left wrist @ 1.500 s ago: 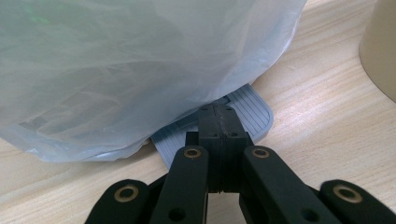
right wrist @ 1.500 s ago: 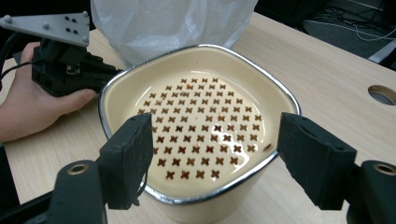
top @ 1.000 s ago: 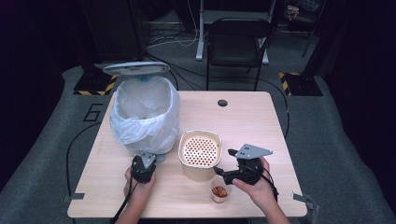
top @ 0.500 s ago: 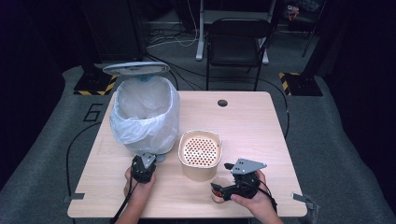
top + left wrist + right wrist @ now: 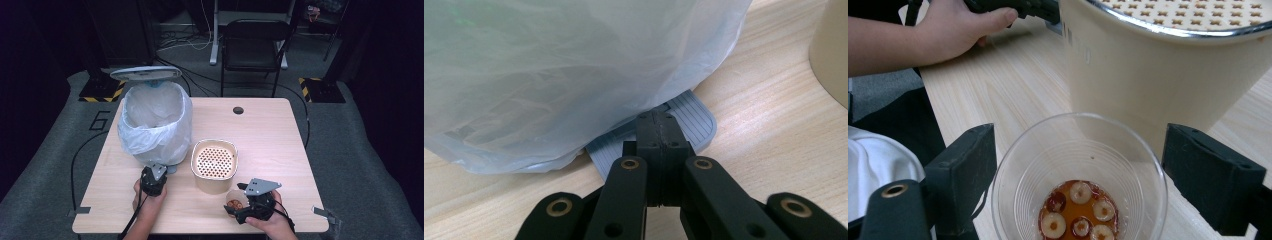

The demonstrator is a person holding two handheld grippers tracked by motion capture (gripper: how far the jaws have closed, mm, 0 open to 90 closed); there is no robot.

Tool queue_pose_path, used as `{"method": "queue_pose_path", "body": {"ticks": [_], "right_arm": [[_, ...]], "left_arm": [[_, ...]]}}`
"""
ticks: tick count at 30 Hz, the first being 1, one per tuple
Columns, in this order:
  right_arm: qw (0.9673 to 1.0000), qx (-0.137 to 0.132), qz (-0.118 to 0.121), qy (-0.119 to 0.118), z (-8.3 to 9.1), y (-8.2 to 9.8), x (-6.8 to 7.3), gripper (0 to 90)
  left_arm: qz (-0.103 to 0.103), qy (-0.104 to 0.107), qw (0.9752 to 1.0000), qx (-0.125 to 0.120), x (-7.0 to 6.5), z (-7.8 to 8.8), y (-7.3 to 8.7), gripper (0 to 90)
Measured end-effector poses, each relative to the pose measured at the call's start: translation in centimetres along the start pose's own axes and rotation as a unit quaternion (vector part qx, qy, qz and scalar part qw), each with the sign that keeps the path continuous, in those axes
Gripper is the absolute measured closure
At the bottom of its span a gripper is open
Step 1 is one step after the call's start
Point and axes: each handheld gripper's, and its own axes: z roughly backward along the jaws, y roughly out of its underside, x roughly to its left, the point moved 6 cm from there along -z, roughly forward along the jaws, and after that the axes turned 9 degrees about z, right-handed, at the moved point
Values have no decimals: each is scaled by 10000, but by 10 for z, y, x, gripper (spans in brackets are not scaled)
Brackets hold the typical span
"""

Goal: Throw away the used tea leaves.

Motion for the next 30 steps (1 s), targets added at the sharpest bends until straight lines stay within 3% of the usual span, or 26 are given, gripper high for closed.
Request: {"method": "queue_pose_path", "body": {"ticks": [9, 12, 24, 30], "right_arm": [[9999, 107, 31, -13, -9, 15, 1, 146], [9996, 211, 186, 0, -11, 19, 2, 148], [9992, 329, 234, 6, -17, 24, 3, 178], [9992, 296, 272, -10, -17, 24, 2, 249]], "left_arm": [[3, 3, 10000, 2, 0, 0, 0, 900], [10, 1, 10000, -5, 0, 0, 0, 900], [17, 4, 10000, -24, 0, 0, 0, 900], [20, 5, 10000, -27, 0, 0, 0, 900]]}}
